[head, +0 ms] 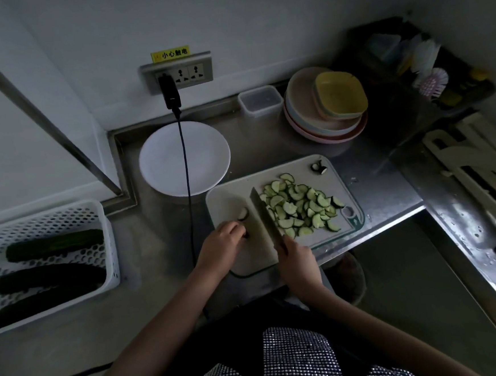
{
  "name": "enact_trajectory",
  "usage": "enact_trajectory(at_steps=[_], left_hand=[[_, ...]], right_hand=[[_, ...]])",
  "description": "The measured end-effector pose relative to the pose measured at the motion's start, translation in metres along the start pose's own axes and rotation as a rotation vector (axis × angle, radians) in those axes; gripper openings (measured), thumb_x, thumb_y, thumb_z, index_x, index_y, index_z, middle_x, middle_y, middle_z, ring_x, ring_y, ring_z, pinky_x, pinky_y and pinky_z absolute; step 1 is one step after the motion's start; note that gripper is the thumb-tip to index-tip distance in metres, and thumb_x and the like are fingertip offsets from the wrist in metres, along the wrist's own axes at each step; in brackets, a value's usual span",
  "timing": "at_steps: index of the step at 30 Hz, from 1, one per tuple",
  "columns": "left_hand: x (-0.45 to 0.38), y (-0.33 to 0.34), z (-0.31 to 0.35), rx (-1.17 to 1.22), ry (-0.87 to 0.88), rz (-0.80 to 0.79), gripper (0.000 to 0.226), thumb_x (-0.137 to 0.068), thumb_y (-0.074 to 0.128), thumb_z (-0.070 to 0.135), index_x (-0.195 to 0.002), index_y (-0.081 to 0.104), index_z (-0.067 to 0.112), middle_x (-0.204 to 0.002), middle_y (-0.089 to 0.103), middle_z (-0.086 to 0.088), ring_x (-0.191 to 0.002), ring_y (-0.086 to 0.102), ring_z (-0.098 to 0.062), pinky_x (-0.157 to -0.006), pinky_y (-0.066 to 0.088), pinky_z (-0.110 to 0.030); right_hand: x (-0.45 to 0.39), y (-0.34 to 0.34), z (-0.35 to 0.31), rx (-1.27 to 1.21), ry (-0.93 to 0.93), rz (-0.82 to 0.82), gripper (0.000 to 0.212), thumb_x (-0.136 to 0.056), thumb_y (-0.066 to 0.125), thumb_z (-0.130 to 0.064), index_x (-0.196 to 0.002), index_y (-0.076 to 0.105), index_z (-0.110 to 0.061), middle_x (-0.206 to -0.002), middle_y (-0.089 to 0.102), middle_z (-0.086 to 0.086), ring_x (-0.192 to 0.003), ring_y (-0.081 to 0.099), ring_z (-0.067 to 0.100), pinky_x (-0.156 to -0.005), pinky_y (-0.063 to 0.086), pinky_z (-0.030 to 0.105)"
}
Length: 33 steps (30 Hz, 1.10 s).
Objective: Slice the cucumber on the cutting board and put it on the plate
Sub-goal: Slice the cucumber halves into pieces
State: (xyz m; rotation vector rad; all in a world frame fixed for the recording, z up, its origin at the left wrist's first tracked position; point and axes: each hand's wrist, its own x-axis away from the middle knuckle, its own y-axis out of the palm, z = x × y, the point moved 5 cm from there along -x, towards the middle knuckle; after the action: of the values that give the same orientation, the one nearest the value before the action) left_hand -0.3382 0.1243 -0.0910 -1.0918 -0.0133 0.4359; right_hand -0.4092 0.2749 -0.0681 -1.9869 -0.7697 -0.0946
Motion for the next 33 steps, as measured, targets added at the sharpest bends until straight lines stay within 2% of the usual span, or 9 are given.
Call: enact_trajectory(at_steps=[4,6,8,12,17,25,28,30,33], left_hand=[[-0.007,-0.001,0.004,0.02,-0.022,-0.012,0.02,-0.07,0.078,0.008,-0.084,0.064,0.006,-0.082,0.061,-0.007,-0.079,0.06,-0.026,-0.059,0.053,-0.033],[-0.012,-0.005,0.011,0.012,0.021,0.028,0.012,-0.078,0.066,0.012,-0.088,0.065,0.006,-0.085,0.061,-0.007,-0.08,0.06,-0.027,-0.063,0.053,-0.033],[-0.015,-0.009,0.021,0.012,0.068,0.067,0.022,-0.084,0.05,0.018,-0.091,0.067,0.005,-0.088,0.062,-0.007,-0.083,0.059,-0.025,-0.065,0.053,-0.034],[-0.017,-0.02,0.04,-0.009,0.194,0.189,0.026,-0.087,0.051,0.016,-0.106,0.063,0.003,-0.104,0.06,-0.011,-0.097,0.056,-0.027,-0.083,0.048,-0.038],[-0.018,-0.017,0.054,-0.092,0.397,0.005,0.055,-0.085,0.048,0.041,-0.128,0.057,0.008,-0.127,0.056,-0.009,-0.123,0.044,-0.024,-0.11,0.025,-0.048],[-0.041,-0.006,0.053,-0.165,0.323,-0.219,0.064,-0.088,0.035,0.055,-0.121,0.064,0.009,-0.117,0.066,-0.003,-0.119,0.053,-0.021,-0.114,0.004,-0.048],[-0.045,-0.012,0.056,-0.1,0.325,-0.129,0.058,-0.089,0.038,0.047,-0.122,0.061,0.005,-0.118,0.063,-0.008,-0.115,0.053,-0.025,-0.111,0.017,-0.043],[-0.042,-0.02,0.058,-0.03,0.374,-0.042,0.046,-0.087,0.042,0.039,-0.107,0.066,0.005,-0.104,0.063,-0.01,-0.1,0.056,-0.029,-0.103,0.031,-0.041],[-0.038,-0.019,0.057,-0.022,0.38,-0.042,0.038,-0.086,0.044,0.037,-0.088,0.067,0.008,-0.087,0.064,-0.005,-0.085,0.06,-0.026,-0.098,0.035,-0.038]], right_hand=[[0.004,-0.009,0.001,0.036,-0.029,0.061,0.02,-0.097,0.045,-0.031,-0.085,0.044,-0.015,-0.08,0.063,0.013,-0.075,0.06,0.035,-0.057,0.044,0.036],[0.006,-0.012,-0.001,0.094,-0.052,0.082,0.022,-0.098,0.044,-0.033,-0.083,0.039,-0.017,-0.08,0.063,0.014,-0.075,0.06,0.036,-0.056,0.041,0.035],[0.006,-0.016,-0.001,0.154,-0.062,0.108,0.022,-0.098,0.043,-0.034,-0.084,0.037,-0.018,-0.083,0.064,0.014,-0.078,0.061,0.037,-0.056,0.038,0.034],[0.004,-0.026,0.001,0.286,-0.048,0.172,0.02,-0.099,0.04,-0.037,-0.093,0.042,-0.018,-0.087,0.066,0.01,-0.08,0.064,0.034,-0.056,0.036,0.032],[0.001,-0.032,0.007,0.396,-0.043,0.182,0.016,-0.098,0.042,-0.032,-0.11,0.046,-0.022,-0.093,0.069,0.005,-0.084,0.066,0.03,-0.057,0.035,0.031],[0.0,-0.031,0.004,0.564,-0.16,0.127,0.02,-0.099,0.04,-0.022,-0.119,0.04,-0.022,-0.104,0.067,0.005,-0.091,0.066,0.028,-0.06,0.038,0.032],[-0.004,-0.034,0.004,0.566,-0.163,0.141,0.022,-0.098,0.041,-0.02,-0.121,0.04,-0.022,-0.102,0.068,0.006,-0.089,0.066,0.028,-0.06,0.038,0.031],[-0.005,-0.037,0.006,0.554,-0.153,0.155,0.027,-0.098,0.042,-0.019,-0.124,0.041,-0.022,-0.101,0.068,0.007,-0.088,0.066,0.028,-0.06,0.037,0.031],[-0.006,-0.035,0.01,0.551,-0.154,0.144,0.028,-0.096,0.043,-0.017,-0.123,0.041,-0.023,-0.1,0.068,0.006,-0.089,0.066,0.028,-0.061,0.037,0.031]])
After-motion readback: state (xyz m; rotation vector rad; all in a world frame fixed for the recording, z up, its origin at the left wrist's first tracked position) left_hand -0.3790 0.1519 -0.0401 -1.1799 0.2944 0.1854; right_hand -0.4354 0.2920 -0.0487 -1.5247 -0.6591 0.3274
